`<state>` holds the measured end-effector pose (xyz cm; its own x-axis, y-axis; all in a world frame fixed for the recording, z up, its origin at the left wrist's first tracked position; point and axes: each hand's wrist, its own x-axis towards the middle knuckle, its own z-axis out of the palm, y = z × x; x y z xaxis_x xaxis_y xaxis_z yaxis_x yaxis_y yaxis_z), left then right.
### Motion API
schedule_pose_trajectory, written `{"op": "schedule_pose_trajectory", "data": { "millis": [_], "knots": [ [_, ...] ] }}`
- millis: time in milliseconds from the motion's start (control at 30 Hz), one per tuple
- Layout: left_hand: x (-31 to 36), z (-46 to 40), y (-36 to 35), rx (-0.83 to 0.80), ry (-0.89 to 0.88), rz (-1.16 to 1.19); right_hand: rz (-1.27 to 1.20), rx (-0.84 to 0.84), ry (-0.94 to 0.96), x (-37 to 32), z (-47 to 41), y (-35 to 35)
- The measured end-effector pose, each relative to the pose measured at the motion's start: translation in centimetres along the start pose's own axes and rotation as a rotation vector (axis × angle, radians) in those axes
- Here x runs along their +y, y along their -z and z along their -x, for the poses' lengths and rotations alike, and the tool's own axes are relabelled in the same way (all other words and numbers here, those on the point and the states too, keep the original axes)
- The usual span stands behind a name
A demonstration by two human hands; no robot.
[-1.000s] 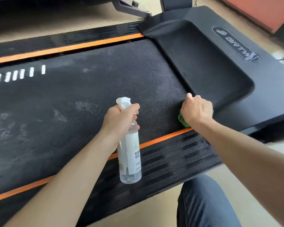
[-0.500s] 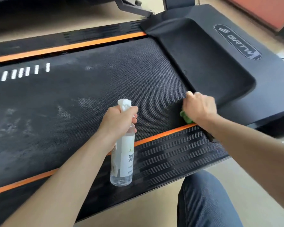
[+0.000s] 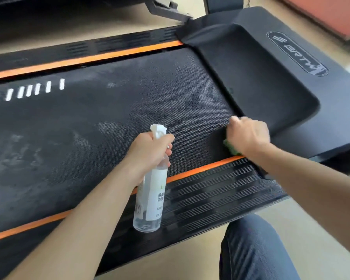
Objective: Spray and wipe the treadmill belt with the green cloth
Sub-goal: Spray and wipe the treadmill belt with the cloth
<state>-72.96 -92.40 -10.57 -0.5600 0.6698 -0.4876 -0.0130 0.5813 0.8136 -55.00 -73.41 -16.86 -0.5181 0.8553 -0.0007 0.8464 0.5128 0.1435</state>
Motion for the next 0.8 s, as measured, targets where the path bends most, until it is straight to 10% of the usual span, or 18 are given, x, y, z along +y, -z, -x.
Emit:
{"op": "schedule_pose_trajectory", "data": {
  "millis": [133,333,500,667,800],
  "knots": [
    [0.6,-0.5,0.0,0.015,-0.029,0.005,-0.239,0.050,-0.284,-2.2,-0.2,-0.7],
    [0.6,-0.6,0.1,0.031,0.004,0.038,-0.293,0.034,0.289,-10.6,4.9,-0.1],
    [0.6,-0.4,0.6,0.038,-0.001,0.039,-0.485,0.356,0.009,-3.7,-0.1,1.5],
    [1.1,-0.8,0.6,0.055,-0.019,0.071,-0.358,-0.095,0.357,-2.0,1.0,1.3],
    [0.9,-0.6,0.5,0.051,-0.028,0.041,-0.299,0.202,0.277,-2.2,-0.5,1.7]
  ]
}}
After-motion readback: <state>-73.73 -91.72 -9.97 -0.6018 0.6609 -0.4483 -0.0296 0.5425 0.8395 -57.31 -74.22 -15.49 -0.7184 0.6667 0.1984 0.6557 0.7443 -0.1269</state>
